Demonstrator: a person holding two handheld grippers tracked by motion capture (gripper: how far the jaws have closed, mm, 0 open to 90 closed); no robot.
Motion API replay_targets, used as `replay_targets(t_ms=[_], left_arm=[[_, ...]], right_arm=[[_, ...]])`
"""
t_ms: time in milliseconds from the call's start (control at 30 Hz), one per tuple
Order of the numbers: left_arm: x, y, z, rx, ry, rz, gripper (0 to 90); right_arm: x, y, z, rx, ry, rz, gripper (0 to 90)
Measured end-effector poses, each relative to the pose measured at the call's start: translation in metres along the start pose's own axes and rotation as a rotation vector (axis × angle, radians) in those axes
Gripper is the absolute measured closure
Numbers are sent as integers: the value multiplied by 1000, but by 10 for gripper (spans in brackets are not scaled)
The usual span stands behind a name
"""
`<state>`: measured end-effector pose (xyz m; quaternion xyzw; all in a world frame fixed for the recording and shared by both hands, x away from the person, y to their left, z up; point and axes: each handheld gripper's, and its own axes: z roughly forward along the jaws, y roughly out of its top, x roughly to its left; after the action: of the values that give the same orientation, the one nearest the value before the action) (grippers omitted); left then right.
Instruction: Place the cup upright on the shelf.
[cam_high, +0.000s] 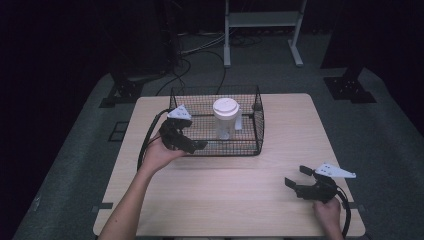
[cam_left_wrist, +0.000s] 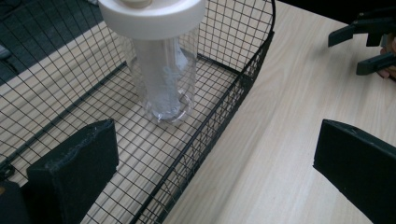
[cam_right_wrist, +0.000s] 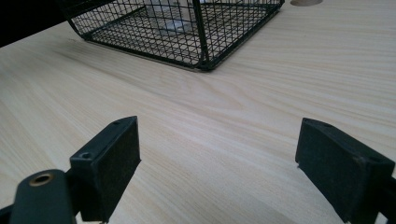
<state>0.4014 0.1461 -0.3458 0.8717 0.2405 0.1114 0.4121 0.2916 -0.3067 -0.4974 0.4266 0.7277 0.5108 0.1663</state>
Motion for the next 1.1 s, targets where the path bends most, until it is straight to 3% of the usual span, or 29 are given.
replay_targets(t_ms=[467,1100], left_arm=[[-8,-22,-2,7,0,-4,0],[-26,-46,-14,-26,-6,12,0]], right_arm=[[0,0,0,2,1,5,129],[0,0,1,11,-1,7,129]])
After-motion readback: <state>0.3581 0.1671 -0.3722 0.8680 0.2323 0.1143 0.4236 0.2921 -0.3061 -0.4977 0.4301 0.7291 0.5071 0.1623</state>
